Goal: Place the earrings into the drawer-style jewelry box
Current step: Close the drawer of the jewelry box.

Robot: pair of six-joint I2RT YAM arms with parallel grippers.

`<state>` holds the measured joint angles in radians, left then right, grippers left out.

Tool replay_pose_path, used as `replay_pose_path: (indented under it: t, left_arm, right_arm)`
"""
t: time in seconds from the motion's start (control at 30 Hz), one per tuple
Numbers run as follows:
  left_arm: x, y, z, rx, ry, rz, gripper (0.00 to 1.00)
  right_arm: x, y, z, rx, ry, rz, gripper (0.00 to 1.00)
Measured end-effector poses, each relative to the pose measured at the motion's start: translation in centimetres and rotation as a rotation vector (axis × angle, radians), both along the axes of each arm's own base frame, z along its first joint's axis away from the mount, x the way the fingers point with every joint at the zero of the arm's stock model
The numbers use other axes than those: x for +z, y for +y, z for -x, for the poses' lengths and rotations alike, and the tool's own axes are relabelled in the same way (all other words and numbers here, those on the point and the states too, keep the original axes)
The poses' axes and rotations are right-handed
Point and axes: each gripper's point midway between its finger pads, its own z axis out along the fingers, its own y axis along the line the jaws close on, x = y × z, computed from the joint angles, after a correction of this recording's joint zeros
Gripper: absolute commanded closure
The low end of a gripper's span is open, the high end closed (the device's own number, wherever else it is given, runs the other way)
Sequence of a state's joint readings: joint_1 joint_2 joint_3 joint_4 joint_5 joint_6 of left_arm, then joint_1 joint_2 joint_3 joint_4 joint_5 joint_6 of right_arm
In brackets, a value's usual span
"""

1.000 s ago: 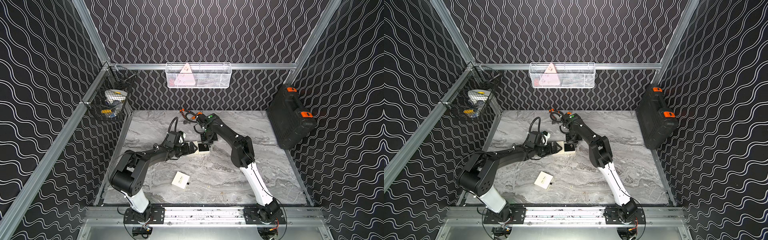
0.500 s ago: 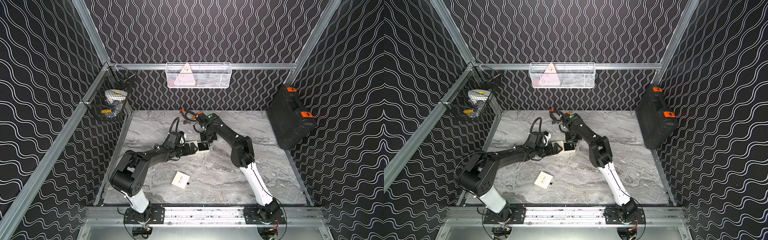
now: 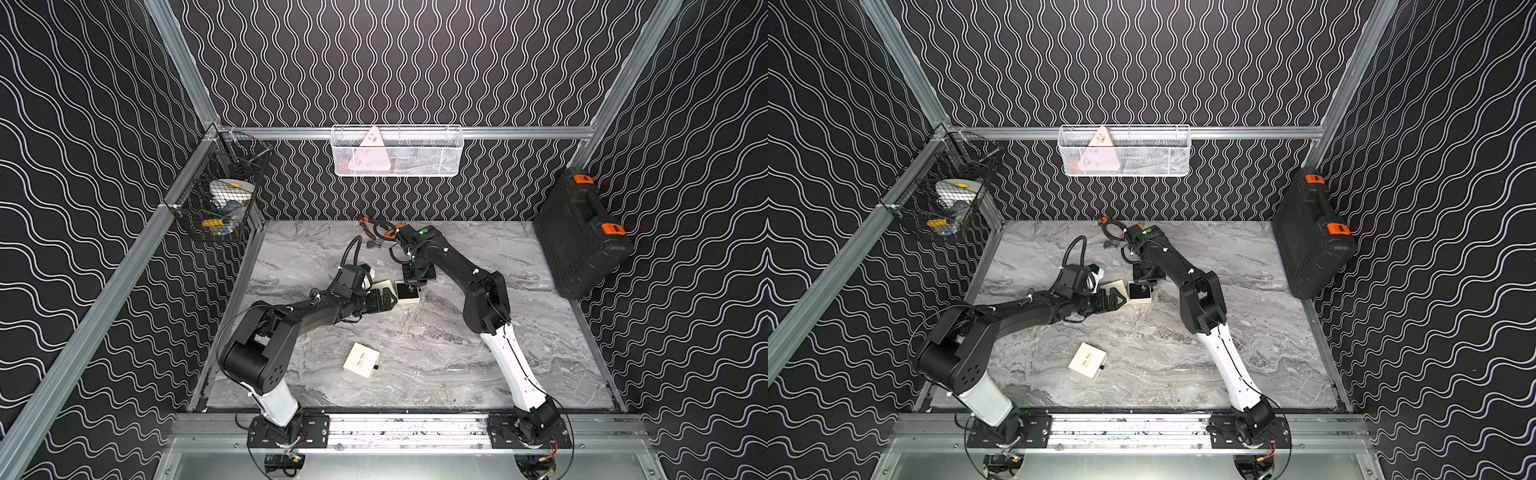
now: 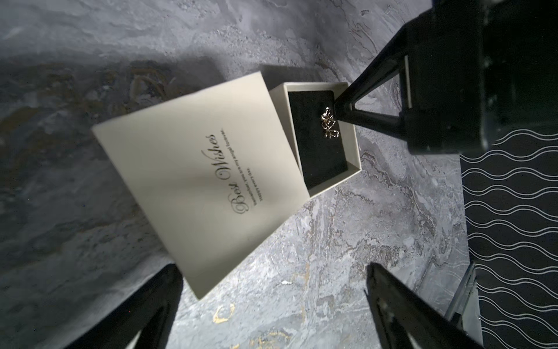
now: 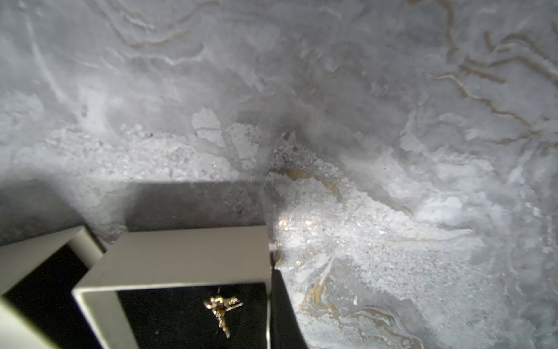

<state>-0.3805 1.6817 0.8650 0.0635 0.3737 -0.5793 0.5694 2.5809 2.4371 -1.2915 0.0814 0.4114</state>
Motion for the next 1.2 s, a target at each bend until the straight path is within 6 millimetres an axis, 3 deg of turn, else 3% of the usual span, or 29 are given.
replay_pose_path:
  t: [0.4, 0.6, 0.8, 1.2]
  left_arm:
    - [0.6, 0.7, -0.2, 0.006, -0.022, -0.048, 0.01]
    - [0.9, 1.8, -1.5, 0.046, -0.034, -0.077, 0.01]
    - [0.8, 1.7, -2.6, 0.045, -0.04, -0.084, 0.01]
    - [0.1, 1.5, -2.6, 0.036, -0.028, -0.072, 0.01]
  right_arm:
    - [0.5, -1.3, -1.4, -0.046, -0.023, -0.028, 1.0]
    - [1.2, -0.4, -1.9, -0.051, -0.052, -0.049, 1.0]
    - [0.4, 0.3, -1.3, -0.038, -0.035, -0.048, 1.0]
    - [0.0, 1.2, -0.3, -0.015, -0.025, -0.049, 1.0]
